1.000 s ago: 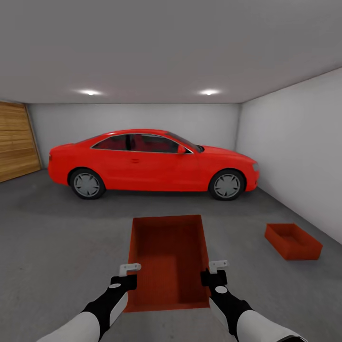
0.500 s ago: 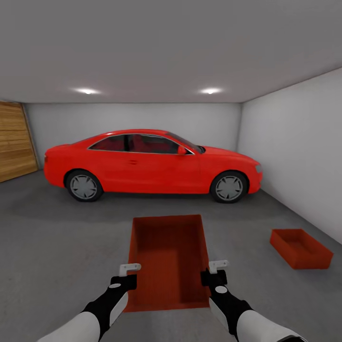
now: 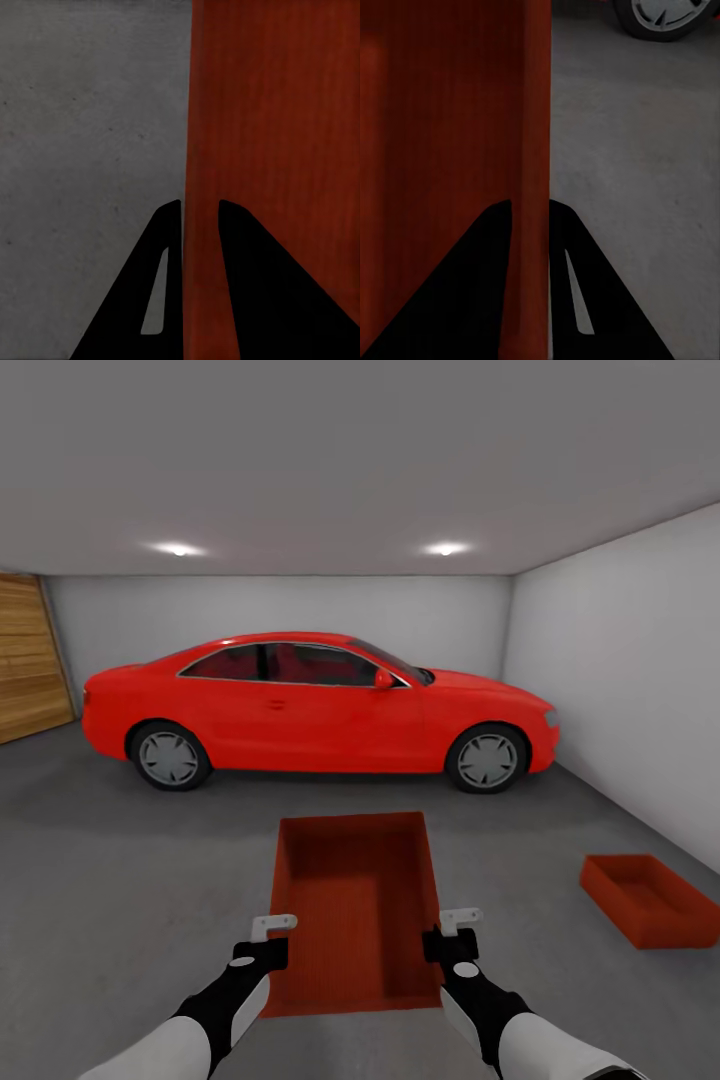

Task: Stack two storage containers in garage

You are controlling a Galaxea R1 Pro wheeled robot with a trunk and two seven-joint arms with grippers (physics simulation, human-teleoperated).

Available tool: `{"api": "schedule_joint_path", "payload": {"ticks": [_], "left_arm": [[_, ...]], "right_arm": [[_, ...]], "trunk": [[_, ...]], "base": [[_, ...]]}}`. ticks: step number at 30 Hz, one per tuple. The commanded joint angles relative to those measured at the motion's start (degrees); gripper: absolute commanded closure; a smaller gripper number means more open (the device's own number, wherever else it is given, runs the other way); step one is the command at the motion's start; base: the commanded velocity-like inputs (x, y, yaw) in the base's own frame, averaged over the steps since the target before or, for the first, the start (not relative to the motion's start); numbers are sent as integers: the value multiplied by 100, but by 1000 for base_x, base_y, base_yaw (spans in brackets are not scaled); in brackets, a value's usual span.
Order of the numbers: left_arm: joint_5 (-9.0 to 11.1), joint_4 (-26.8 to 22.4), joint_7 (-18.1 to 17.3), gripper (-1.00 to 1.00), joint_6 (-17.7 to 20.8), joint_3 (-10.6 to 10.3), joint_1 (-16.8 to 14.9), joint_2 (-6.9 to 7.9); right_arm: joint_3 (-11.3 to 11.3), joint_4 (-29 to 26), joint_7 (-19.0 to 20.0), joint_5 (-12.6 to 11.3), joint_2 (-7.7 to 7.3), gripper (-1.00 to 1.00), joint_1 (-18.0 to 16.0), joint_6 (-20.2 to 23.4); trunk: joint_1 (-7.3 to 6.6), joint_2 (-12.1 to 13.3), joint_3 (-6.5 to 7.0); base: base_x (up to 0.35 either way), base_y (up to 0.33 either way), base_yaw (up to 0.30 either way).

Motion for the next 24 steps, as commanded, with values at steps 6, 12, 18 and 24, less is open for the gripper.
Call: {"api": "schedule_joint_path", "payload": {"ticks": [6,12,18,24], "left_arm": [[-62,-27,254,100,-279,253,-4,190],[-62,-25,254,100,-279,253,-4,190],[-62,-28,254,100,-279,253,-4,190],[-62,-25,255,100,-279,253,-4,190]], "right_arm": [[-242,17,-127,-551,-3,100,-6,-40],[-242,16,-121,-551,-3,100,-6,-43],[-242,14,-132,-551,-7,100,-6,-46],[-242,17,-149,-551,-7,100,-6,-47]], "trunk": [[4,-6,-9],[4,-6,-9],[4,-6,-9],[4,-6,-9]], "base": [[318,0,0],[318,0,0],[318,0,0],[318,0,-12]]}}
